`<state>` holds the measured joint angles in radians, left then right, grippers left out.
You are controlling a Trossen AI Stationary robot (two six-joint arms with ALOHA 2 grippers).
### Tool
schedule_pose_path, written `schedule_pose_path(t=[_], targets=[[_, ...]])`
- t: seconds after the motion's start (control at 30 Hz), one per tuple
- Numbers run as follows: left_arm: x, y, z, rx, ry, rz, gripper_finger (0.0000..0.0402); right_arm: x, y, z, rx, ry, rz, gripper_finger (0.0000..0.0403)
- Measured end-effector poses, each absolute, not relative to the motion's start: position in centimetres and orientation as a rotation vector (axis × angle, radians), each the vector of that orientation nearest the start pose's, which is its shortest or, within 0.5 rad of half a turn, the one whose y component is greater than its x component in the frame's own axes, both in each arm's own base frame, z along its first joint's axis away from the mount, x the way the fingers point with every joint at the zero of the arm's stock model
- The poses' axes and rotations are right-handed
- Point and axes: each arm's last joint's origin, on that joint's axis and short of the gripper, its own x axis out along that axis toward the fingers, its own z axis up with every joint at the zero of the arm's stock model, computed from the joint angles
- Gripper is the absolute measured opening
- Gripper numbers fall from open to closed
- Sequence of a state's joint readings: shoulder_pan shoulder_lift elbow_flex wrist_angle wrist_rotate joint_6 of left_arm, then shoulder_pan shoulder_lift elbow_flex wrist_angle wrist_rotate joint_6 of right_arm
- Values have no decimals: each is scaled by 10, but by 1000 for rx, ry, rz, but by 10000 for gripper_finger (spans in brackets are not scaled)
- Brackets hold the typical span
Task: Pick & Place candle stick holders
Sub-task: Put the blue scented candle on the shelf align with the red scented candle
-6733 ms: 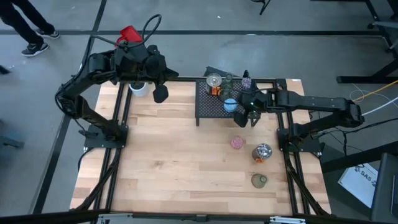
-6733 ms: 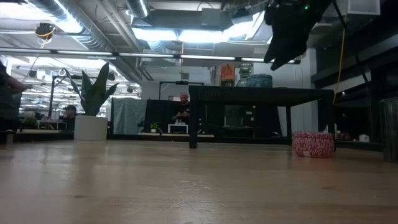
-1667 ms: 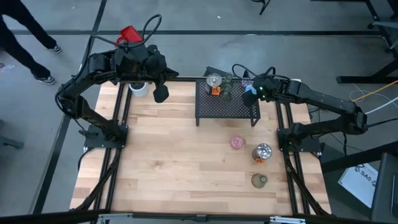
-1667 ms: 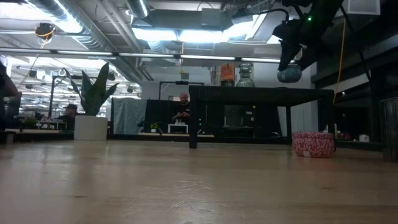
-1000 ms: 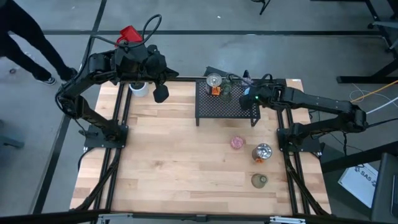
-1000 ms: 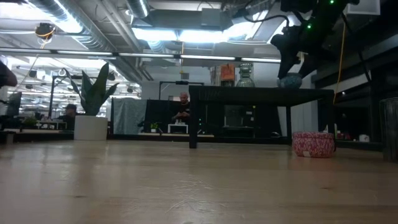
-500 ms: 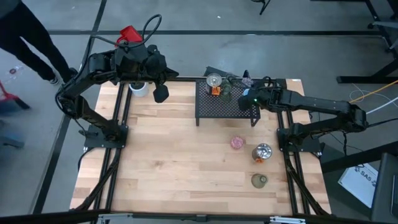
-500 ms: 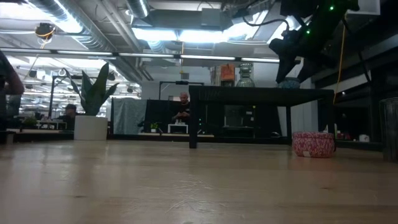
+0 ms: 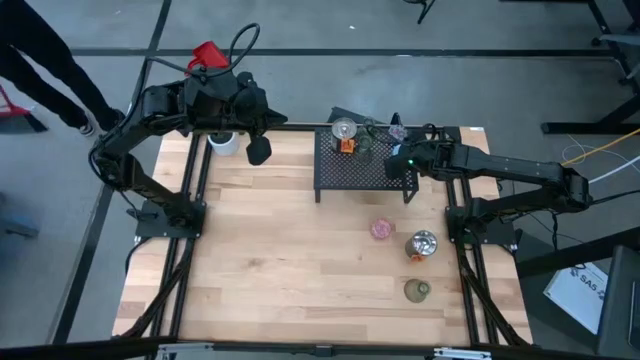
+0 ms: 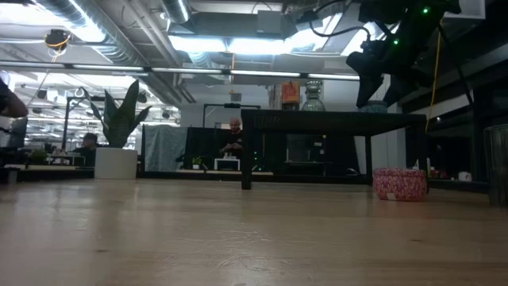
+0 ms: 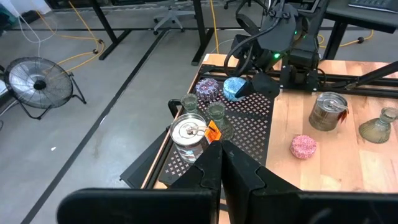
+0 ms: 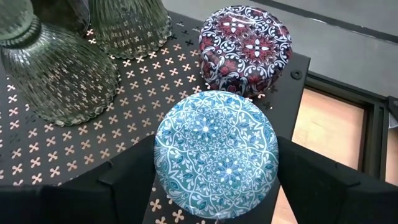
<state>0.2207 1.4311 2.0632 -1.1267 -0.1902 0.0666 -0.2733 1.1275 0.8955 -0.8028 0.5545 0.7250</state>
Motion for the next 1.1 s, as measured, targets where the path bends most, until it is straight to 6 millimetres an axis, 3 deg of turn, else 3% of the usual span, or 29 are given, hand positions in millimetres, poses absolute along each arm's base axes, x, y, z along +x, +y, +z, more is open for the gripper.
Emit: schedule_pose_path(t=[0.6, 0.87, 1.1], targets=[[223, 56, 512, 56, 511, 385, 2, 194, -70, 265, 473, 725, -1085, 327], [223, 56, 512, 56, 511, 385, 2, 196, -71, 265, 479, 709, -1079, 359], [223, 56, 512, 56, 511, 385, 2, 199, -71, 289, 445, 684, -1020, 375]])
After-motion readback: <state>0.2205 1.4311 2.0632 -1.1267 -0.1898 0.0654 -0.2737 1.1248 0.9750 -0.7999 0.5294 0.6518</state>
